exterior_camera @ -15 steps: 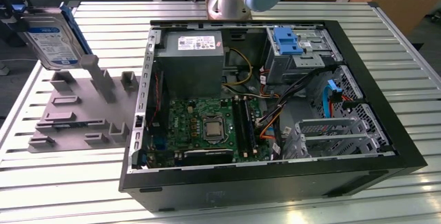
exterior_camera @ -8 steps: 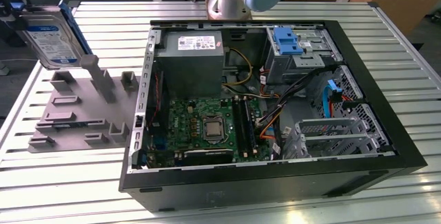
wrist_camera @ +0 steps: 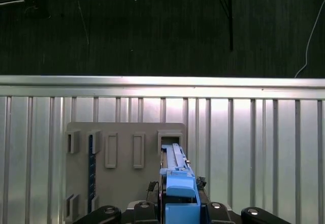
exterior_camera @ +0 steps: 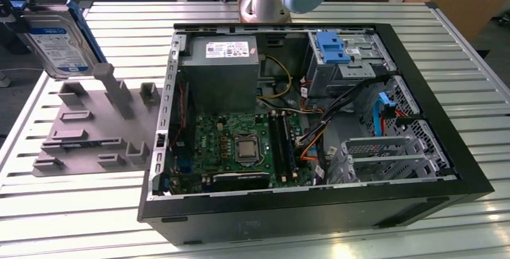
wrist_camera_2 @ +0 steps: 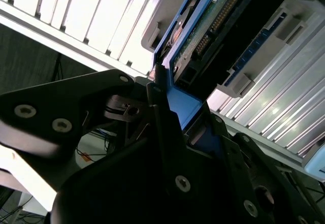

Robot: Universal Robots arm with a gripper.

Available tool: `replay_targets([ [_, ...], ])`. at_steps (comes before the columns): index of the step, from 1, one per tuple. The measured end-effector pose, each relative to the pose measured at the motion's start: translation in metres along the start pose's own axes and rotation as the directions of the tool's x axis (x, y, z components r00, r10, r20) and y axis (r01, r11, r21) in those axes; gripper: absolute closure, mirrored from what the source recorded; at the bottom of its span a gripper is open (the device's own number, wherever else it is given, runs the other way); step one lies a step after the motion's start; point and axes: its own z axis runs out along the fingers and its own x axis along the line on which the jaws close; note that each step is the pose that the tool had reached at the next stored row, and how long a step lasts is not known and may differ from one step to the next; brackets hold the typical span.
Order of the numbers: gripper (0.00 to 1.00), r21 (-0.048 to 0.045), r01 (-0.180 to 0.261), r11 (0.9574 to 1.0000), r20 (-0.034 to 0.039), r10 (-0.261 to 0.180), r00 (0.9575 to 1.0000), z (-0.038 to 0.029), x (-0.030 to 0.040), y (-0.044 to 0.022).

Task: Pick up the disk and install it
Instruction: 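Pick up the disk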

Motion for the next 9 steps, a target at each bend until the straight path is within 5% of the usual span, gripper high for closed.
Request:
replay_targets([
  [9, 0.64, -0.0001, 0.0, 1.0, -0.0001, 0.0, 1.0, -0.0031, 0.0, 0.0],
])
